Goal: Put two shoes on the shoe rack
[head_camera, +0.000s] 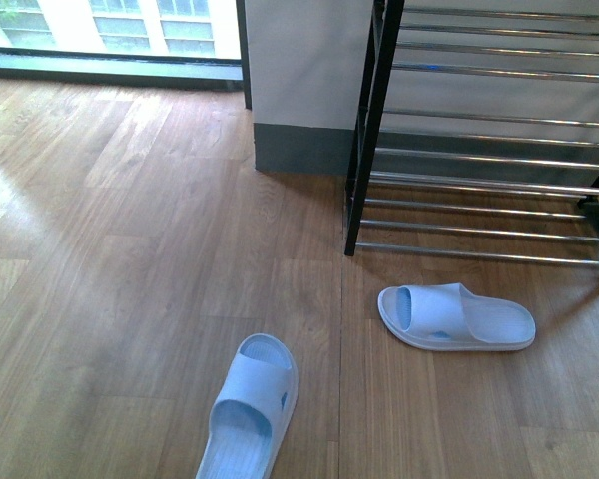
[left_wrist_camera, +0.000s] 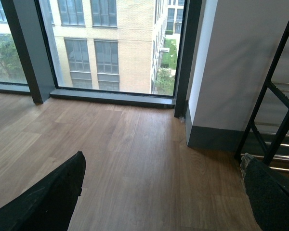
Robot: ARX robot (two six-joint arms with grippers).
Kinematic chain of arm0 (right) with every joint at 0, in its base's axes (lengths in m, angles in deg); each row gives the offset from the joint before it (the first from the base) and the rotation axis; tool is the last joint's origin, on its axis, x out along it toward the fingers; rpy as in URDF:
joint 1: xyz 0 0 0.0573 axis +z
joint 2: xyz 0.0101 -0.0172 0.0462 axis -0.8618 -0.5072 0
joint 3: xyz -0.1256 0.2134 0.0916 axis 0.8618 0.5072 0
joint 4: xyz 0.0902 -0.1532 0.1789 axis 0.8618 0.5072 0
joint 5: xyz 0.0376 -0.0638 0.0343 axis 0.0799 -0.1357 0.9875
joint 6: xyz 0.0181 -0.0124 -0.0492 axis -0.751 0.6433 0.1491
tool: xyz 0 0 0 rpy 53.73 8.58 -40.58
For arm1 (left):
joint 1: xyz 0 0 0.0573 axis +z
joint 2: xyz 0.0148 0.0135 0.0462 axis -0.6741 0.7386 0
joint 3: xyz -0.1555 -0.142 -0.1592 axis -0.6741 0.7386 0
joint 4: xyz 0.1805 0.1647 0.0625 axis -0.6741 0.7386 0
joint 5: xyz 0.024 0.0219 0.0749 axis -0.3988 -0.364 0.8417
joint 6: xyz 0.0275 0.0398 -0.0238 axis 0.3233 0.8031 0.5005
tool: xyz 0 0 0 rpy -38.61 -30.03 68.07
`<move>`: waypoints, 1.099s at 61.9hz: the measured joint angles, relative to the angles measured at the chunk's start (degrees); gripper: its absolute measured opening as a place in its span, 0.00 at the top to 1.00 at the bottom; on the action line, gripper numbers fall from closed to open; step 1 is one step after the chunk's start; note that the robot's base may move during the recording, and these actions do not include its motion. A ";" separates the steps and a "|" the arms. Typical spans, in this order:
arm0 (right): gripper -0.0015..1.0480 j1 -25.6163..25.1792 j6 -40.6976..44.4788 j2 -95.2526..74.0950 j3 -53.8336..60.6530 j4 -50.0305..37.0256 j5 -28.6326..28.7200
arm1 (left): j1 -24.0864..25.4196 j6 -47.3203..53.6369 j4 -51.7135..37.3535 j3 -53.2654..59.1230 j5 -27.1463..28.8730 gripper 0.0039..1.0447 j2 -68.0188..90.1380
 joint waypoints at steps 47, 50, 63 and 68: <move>0.09 -1.40 14.10 -75.12 -46.73 -0.66 5.57 | 0.00 0.00 0.00 0.00 0.00 0.09 0.00; 0.09 -1.38 14.40 -76.26 -48.26 -0.11 5.62 | 0.00 0.00 0.00 0.00 0.00 0.09 0.00; 0.09 -1.53 14.43 -81.42 -55.74 2.12 5.49 | 0.00 0.00 0.00 0.00 0.00 0.09 0.00; 0.09 -1.55 14.36 -82.01 -56.76 3.06 6.47 | 0.00 0.00 0.00 0.00 0.00 0.09 0.00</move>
